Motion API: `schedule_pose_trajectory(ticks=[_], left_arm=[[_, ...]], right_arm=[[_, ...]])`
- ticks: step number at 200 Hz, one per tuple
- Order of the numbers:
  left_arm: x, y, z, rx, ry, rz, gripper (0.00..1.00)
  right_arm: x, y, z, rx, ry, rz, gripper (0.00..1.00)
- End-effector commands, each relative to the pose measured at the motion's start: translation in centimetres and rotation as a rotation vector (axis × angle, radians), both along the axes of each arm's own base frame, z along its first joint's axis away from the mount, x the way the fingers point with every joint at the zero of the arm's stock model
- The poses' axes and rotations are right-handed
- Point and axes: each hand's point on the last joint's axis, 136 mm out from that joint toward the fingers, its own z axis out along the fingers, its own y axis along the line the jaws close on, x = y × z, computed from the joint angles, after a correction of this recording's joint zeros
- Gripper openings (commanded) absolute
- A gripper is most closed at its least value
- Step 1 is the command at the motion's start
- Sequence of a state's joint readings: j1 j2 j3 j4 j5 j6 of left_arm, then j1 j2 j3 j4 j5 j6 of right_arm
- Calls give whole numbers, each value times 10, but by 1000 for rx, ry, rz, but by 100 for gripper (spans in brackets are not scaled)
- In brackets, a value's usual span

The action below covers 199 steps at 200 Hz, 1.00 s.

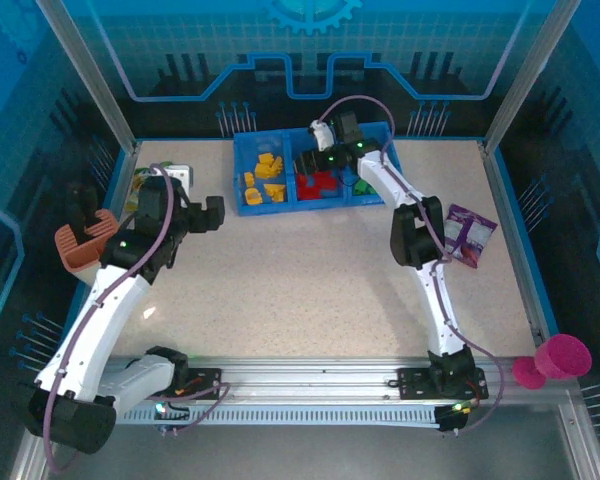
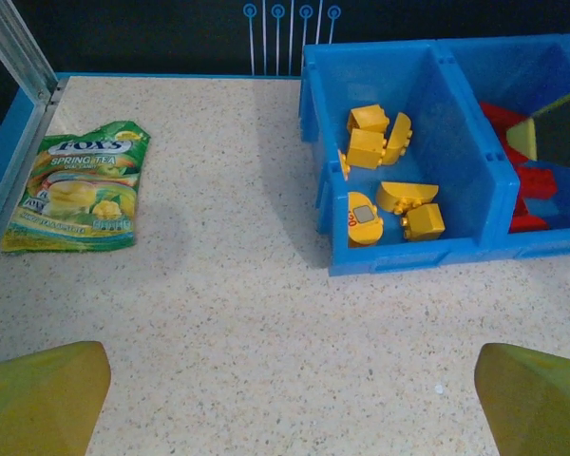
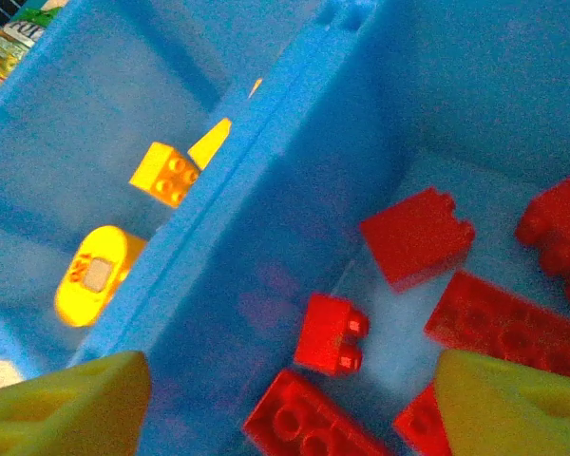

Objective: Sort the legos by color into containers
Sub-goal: Place the lego in the container, then reset both arms

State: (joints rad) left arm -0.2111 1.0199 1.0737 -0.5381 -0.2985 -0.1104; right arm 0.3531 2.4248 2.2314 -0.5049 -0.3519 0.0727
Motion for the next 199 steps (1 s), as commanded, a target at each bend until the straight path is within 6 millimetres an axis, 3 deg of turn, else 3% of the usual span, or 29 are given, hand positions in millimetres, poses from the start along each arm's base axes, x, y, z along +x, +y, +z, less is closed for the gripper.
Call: schedule_pose_trajectory(ticks=[1, 24, 34, 57, 68, 108, 110, 127, 146, 157, 199], left_arm=[[5, 25, 21, 7, -121, 145, 99], [0, 54, 26, 51, -218, 290, 99], [-2, 62, 20, 80, -255, 323, 99], [-12, 84, -25, 198, -233, 413, 99], [-15, 87, -52, 208, -223, 414, 99], [6, 67, -118, 55, -353, 311, 99], [8, 66, -121, 58, -350, 302, 99], [25, 61, -146, 135, -313, 251, 99], [38, 54, -143, 127, -395, 217, 99], [46, 43, -152, 126, -353, 153, 99], [54, 28, -166, 128, -330, 63, 99]], right_arm=[[-28, -11, 90, 24, -160, 31, 100], [-67, -36, 114, -22, -181, -9, 100], [-85, -50, 113, -47, -183, -45, 100], [-124, -86, 119, -79, -257, -159, 100], [-148, -98, 108, -79, -256, -185, 100], [-210, -146, 56, -186, -247, -291, 100], [-217, -150, 45, -199, -234, -292, 100], [-235, -165, 38, -214, -269, -334, 100], [-255, -170, 42, -185, -317, -324, 100], [-265, -170, 44, -168, -327, -314, 100], [-282, -188, 37, -188, -311, -380, 100]])
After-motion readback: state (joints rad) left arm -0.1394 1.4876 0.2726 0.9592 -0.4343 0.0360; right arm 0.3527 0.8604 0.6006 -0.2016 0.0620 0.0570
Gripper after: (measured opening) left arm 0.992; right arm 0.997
